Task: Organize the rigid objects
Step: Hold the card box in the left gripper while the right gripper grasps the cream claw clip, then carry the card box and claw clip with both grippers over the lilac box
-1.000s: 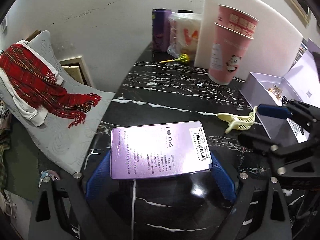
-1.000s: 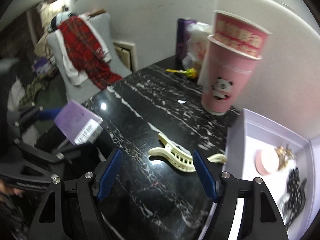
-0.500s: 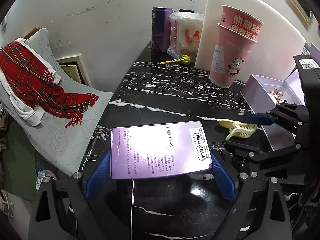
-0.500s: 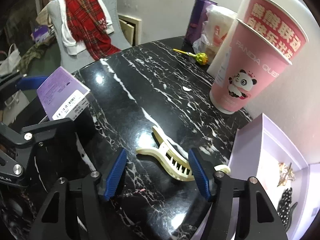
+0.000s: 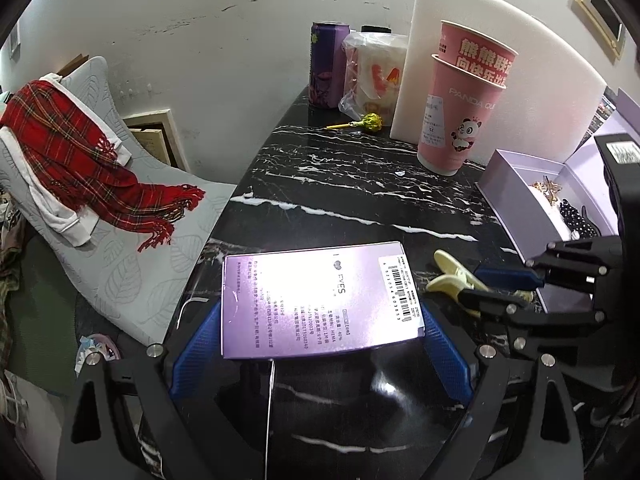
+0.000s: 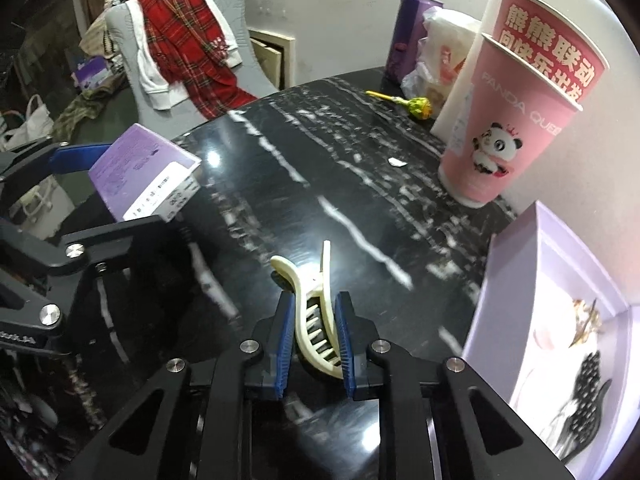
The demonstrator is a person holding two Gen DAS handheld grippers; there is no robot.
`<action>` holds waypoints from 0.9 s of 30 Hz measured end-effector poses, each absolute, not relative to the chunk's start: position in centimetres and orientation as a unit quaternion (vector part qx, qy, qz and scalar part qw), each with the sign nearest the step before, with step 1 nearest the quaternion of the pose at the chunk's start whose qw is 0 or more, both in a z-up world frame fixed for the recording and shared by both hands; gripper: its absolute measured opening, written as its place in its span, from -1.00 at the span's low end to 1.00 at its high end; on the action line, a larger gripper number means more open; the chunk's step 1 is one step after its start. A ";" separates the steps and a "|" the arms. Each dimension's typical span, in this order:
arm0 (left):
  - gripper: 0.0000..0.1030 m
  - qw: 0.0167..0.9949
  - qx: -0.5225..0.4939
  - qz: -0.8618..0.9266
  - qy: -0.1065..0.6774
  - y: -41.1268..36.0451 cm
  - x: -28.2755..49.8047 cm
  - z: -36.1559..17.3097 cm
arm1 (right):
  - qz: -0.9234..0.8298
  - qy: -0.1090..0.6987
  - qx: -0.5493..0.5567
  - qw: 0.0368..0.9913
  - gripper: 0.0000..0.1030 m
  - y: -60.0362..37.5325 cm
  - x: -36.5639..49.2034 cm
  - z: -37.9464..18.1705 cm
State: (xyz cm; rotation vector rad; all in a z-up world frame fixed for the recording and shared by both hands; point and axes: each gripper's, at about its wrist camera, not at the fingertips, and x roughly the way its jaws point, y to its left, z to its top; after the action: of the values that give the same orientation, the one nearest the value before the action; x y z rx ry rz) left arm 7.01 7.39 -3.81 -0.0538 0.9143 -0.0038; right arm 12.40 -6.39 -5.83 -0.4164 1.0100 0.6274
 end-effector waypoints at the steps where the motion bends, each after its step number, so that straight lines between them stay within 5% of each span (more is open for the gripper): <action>1: 0.84 0.897 -0.026 0.000 0.441 7.4 6.7 -3.8 | 0.296 0.473 -0.194 0.807 -0.61 -6.3 12.1 -5.8; 27: 0.84 0.888 -0.017 -0.068 0.454 2.5 -1.4 -4.5 | 0.255 0.481 -0.098 0.833 -0.60 -12.9 0.8 -6.1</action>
State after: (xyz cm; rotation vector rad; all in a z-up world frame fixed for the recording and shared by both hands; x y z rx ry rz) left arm -1.42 2.46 -4.53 -0.0348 0.9436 -0.1418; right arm 0.81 -12.86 -6.07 -0.2069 1.0199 0.5404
